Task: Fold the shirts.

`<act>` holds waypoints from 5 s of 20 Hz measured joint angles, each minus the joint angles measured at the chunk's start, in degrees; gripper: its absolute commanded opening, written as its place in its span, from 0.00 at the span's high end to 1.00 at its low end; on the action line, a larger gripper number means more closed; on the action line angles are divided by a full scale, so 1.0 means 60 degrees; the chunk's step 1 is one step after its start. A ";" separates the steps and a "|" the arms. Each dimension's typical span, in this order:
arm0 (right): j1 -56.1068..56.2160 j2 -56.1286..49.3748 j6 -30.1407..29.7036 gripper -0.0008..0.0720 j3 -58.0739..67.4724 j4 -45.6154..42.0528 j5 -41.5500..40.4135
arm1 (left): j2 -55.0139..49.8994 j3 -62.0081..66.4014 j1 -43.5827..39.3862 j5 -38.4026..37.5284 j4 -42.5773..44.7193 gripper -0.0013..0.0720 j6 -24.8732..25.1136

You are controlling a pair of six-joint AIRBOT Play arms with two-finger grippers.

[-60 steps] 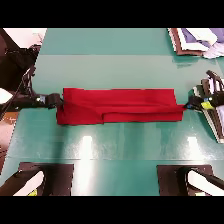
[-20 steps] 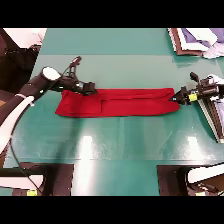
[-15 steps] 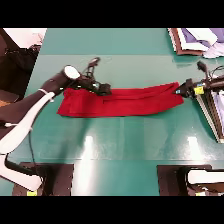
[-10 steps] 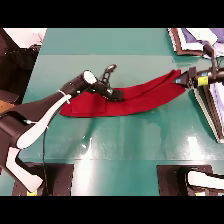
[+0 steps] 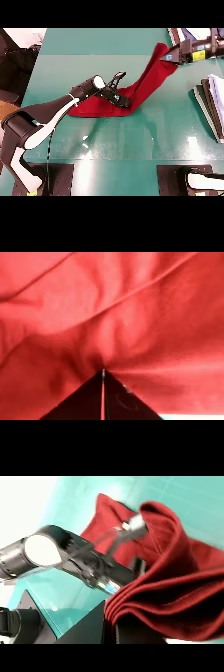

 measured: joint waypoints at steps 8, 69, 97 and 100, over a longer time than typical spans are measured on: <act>0.1636 -0.1213 0.0058 0.96 0.1555 0.0018 -0.0040 | 0.0801 0.0062 0.0867 -0.0350 0.0197 0.95 -0.0004; 0.1942 -0.2761 -0.0514 0.96 -0.1912 -0.0200 -0.3632 | 0.5479 -0.0459 0.6131 -0.2790 0.2444 0.95 0.0080; -0.6007 -0.0933 -0.1311 0.96 0.2142 -0.1949 -0.4911 | 0.5439 -0.0703 0.3249 -0.0798 0.2320 0.95 -0.0018; -0.6419 -0.0823 -0.1424 0.96 0.2568 -0.2004 -0.4346 | 0.5439 -0.0703 0.3249 -0.0874 0.2320 0.95 -0.0022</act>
